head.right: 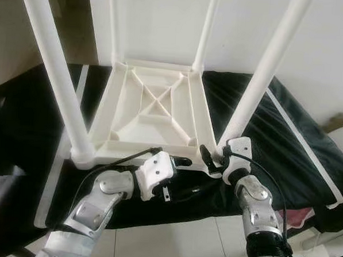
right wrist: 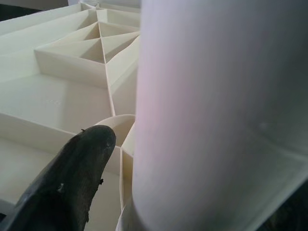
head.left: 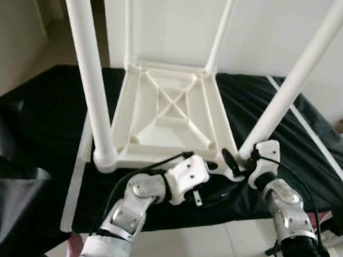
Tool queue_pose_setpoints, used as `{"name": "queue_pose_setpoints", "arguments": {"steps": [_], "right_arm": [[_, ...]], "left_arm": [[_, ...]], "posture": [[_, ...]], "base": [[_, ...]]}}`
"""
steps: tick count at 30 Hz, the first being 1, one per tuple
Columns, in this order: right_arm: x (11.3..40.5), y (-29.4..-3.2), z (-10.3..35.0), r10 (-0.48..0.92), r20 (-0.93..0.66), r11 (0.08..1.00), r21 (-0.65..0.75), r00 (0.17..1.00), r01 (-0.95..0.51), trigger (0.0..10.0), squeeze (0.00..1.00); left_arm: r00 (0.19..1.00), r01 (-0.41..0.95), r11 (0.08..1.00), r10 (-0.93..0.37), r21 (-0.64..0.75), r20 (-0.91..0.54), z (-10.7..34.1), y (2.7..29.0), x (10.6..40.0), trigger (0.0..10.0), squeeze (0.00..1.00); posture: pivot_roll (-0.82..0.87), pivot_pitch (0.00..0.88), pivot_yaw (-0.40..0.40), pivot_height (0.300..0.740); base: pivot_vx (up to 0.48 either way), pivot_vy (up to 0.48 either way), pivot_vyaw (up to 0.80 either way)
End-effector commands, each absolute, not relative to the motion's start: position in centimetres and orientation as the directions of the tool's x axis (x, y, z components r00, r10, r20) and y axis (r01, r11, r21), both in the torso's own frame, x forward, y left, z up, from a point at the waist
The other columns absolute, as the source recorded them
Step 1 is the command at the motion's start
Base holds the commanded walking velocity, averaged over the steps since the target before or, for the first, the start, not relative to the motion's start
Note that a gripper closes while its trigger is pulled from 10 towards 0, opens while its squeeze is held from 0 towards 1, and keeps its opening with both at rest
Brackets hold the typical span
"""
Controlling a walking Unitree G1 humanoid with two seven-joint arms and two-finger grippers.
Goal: Building children table
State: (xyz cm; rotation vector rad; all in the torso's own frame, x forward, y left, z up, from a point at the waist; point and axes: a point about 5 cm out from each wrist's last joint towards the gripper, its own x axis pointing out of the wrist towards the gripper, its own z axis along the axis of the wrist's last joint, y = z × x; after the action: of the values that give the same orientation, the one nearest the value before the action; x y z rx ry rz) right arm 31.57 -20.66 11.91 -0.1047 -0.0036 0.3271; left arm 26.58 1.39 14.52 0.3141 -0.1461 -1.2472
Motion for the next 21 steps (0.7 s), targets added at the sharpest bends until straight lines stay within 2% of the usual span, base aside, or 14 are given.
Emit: {"name": "queue_pose_setpoints", "arguments": {"steps": [1, 2, 4, 12, 13, 15, 16, 21], "right_arm": [[31.8, -20.5, 12.1, 0.344, -0.02, 0.931, -0.126, 0.939, -0.343, 4.6, 0.0], [31.7, -20.6, 11.9, 0.346, -0.024, 0.93, -0.124, 0.938, -0.346, 4.6, 0.0], [31.6, -20.6, 11.7, 0.354, -0.028, 0.927, -0.119, 0.935, -0.355, 0.0, 0.0], [31.2, -20.4, 11.2, 0.358, -0.026, 0.928, -0.096, 0.933, -0.359, 0.0, 0.0], [31.2, -20.4, 11.1, 0.356, -0.028, 0.929, -0.095, 0.934, -0.357, 1.3, 0.0], [31.2, -20.4, 11.1, 0.356, -0.028, 0.929, -0.095, 0.934, -0.357, 1.3, 0.0], [31.1, -20.4, 11.0, 0.336, -0.03, 0.937, -0.087, 0.941, -0.338, 10.0, 0.0], [30.9, -19.9, 10.7, 0.263, -0.045, 0.961, -0.074, 0.964, -0.265, 10.0, 0.0]], "left_arm": [[0.466, 0.843, 0.438, -0.884, 0.314, -0.018, 14.5, 1.6, 27.3, 10.0, 0.0], [0.467, 0.842, 0.439, -0.884, 0.312, -0.015, 14.6, 1.6, 27.3, 10.0, 0.0], [0.469, 0.842, 0.442, -0.883, 0.31, -0.013, 14.5, 1.6, 27.3, 10.0, 0.0], [0.466, 0.843, 0.44, -0.885, 0.31, -0.011, 14.6, 1.6, 27.3, 10.0, 0.0], [0.465, 0.843, 0.44, -0.885, 0.309, -0.01, 14.7, 1.6, 27.4, 10.0, 0.0], [0.465, 0.843, 0.44, -0.885, 0.309, -0.01, 14.7, 1.6, 27.4, 10.0, 0.0], [0.465, 0.844, 0.439, -0.885, 0.308, -0.01, 14.7, 1.5, 27.4, 10.0, 0.0], [0.46, 0.847, 0.435, -0.888, 0.305, -0.01, 14.6, 1.4, 27.3, 10.0, 0.0]], "posture": [[0.07, 0.0, -0.066, 0.74], [0.07, 0.0, -0.066, 0.74], [0.07, 0.0, -0.064, 0.74], [0.06, 0.0, -0.06, 0.74], [0.06, 0.0, -0.06, 0.74], [0.06, 0.0, -0.06, 0.74], [0.06, 0.0, -0.061, 0.74], [0.06, 0.0, -0.057, 0.74]], "base": [[0.0, 0.0, 0.0], [0.0, 0.0, 0.0], [0.0, 0.0, 0.0], [0.0, 0.0, 0.0], [0.0, 0.0, 0.0], [0.0, 0.0, 0.0], [0.0, 0.0, 0.0], [0.0, 0.0, 0.0]]}}
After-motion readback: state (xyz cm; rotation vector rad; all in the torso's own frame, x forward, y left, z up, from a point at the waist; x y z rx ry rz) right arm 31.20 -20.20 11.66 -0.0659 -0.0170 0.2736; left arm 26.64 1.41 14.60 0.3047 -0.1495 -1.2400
